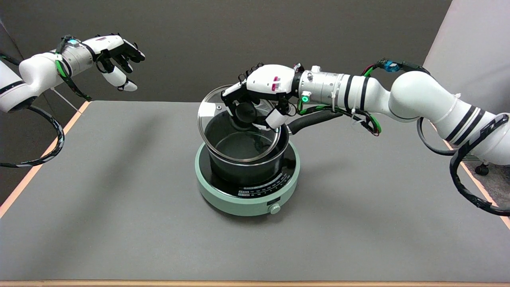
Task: Pick up the pot lid.
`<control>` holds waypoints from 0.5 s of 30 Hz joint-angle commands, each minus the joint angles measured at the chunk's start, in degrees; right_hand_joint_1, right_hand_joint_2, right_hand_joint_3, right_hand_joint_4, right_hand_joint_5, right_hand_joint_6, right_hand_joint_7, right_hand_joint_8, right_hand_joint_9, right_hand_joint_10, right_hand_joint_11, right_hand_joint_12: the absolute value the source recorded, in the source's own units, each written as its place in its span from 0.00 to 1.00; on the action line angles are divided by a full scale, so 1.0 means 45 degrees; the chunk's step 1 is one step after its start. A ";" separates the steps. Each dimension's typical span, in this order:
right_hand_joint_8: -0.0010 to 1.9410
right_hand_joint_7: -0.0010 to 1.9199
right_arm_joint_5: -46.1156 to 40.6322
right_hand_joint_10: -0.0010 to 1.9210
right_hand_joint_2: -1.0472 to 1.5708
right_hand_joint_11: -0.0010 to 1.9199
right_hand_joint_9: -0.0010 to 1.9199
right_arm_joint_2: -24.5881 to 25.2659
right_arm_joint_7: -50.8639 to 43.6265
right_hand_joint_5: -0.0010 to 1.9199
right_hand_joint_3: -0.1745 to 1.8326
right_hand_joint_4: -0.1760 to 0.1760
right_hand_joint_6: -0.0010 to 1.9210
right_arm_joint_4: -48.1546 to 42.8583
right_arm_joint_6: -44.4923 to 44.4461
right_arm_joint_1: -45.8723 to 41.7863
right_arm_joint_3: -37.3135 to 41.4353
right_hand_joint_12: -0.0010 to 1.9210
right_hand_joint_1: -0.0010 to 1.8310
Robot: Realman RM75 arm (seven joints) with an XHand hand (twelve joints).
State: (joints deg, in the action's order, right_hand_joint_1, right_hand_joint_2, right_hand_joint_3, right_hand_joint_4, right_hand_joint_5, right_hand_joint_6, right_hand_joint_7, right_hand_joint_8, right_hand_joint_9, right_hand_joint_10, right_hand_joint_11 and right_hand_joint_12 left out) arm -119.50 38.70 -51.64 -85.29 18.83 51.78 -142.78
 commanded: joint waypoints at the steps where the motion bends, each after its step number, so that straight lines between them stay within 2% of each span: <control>1: 0.77 0.43 -0.0004 0.95 0.71 0.32 0.38 -0.0095 0.0000 0.28 0.48 1.00 0.83 -0.0159 -0.0006 0.0161 0.0036 0.78 0.74; 15: 0.77 0.44 -0.0086 0.97 0.71 0.33 0.39 -0.0598 0.0107 0.29 0.49 1.00 0.83 -0.0259 -0.0024 0.0742 0.0036 0.79 0.74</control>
State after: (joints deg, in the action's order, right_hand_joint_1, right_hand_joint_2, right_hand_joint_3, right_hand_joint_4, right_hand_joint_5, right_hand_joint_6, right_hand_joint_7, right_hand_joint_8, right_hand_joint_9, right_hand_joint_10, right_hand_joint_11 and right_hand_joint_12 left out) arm -119.48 37.88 -51.56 -85.97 18.82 52.96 -142.73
